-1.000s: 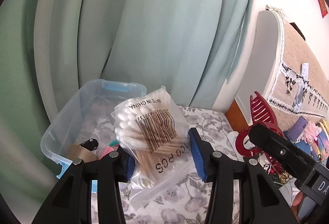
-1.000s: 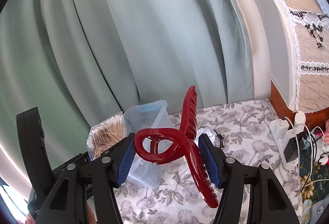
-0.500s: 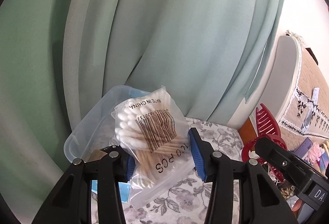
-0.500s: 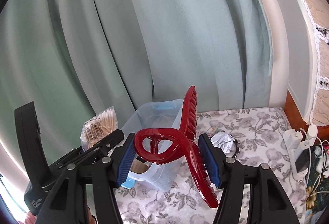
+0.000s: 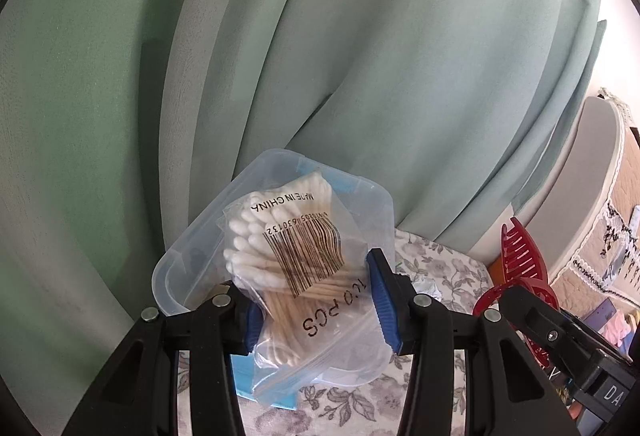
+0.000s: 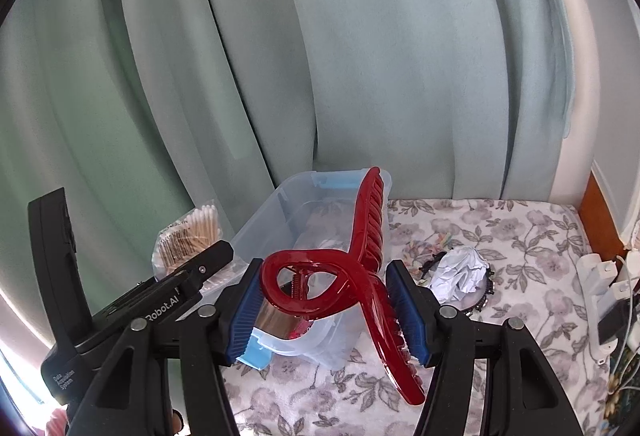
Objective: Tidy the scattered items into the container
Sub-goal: 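Lift the swab bag and red claw clip and carry both over the bin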
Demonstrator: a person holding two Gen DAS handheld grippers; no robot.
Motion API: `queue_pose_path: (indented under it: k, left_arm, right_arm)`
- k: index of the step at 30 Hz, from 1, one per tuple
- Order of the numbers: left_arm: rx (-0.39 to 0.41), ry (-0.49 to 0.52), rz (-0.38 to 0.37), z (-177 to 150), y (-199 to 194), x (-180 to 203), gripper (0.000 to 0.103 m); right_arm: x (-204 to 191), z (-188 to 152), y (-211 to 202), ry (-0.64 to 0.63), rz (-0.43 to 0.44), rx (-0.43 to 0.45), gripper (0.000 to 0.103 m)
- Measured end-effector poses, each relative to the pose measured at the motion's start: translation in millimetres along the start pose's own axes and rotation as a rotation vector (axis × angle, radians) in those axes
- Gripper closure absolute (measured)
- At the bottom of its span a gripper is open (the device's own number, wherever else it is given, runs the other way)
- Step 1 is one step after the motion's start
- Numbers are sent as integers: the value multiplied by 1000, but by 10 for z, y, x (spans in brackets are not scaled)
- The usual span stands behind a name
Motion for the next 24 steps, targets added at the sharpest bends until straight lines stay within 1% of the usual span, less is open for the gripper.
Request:
queue_pose_path:
  k: [14, 24]
  left_arm:
    - [-49, -59, 49, -38, 299, -390, 55]
    - [-91, -86, 80, -116, 493, -583, 55]
  right_arm:
    - [-196, -11, 624, -45, 48, -103, 38]
    - [-200, -124, 1000, -48, 71, -172, 38]
Point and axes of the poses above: each gripper's, at about its wrist camera, not at the fingertips, and y roughly the way its jaws point, x to its right, z to its top, the point moved 8 cm from there along y, roughly the way its jaws point, and after that the axes turned 5 degrees about -x, right-handed, at the moved point
